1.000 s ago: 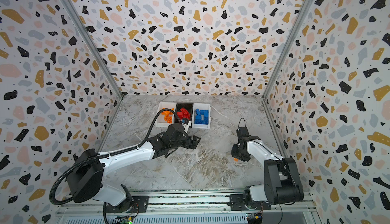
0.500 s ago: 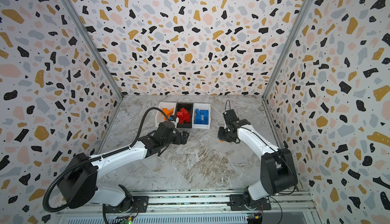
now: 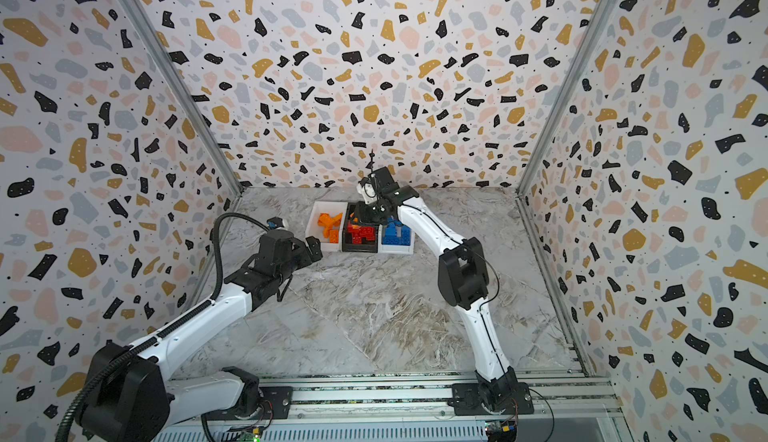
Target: Sort the legos into containers by color
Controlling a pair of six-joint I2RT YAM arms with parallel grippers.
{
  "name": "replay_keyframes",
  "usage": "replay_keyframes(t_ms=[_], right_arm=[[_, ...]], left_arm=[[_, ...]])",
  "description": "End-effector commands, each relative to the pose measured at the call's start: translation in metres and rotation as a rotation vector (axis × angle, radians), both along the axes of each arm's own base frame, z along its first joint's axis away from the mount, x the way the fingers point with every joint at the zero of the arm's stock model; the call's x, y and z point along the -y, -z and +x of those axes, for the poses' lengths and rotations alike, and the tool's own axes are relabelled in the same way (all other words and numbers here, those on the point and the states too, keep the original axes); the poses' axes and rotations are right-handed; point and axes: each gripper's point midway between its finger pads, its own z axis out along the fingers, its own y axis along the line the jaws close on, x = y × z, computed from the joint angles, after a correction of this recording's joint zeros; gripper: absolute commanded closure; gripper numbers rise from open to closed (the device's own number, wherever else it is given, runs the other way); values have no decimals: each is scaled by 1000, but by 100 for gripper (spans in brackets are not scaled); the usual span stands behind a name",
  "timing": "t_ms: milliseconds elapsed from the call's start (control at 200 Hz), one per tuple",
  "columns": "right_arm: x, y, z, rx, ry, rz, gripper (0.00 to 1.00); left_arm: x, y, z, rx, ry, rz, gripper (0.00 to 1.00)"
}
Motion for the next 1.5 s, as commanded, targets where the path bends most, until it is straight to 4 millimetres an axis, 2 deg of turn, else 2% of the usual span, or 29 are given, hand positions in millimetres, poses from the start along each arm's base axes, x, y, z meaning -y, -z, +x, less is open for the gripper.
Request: replay_keyframes(t_ms=[0,160,290,471,591,671,776,866,956,1081,1161,1226,1346,1427,1497], right_arm=[[-25,-31,-3,68,-115,113,81],[-57,-33,-4,195,-192,174,80],[-78,-19,0,244,-215,205,78],[-89,-7,23,317,-175,210,77],[-97,-1,29,333,-173,235,73],[-102,0,31,341,-178,255,61],[-109,-5,28,364,-206,280,37],[-112,-30,24,416,-227,314,25],[-110,-68,17,490,-245,344,17],[-95,-120,6,574,-262,365,12],[-79,-144,-3,597,-276,360,11],[-64,-156,-11,607,-271,326,10],[-23,-154,-25,634,-204,176,8],[19,-147,-35,672,-92,66,8],[64,-136,-47,695,14,11,7]], left_arm=[[-15,-15,-2,10,-26,66,0],[-32,-29,-1,19,-36,129,0],[-42,-37,0,25,-43,168,0],[-52,-50,-2,43,-57,229,0],[-55,-57,-4,57,-54,254,0],[-55,-60,-5,62,-43,267,0],[-58,-65,-8,77,-49,275,0],[-62,-67,-10,93,-62,267,0],[-65,-70,-10,123,-80,251,0],[-78,-78,-11,180,-150,261,0],[-89,-85,-13,227,-210,287,0],[-98,-88,-15,267,-250,317,0],[-111,-93,-20,349,-312,378,0],[-120,-89,-23,370,-359,411,0],[-124,-79,-26,372,-374,431,0]])
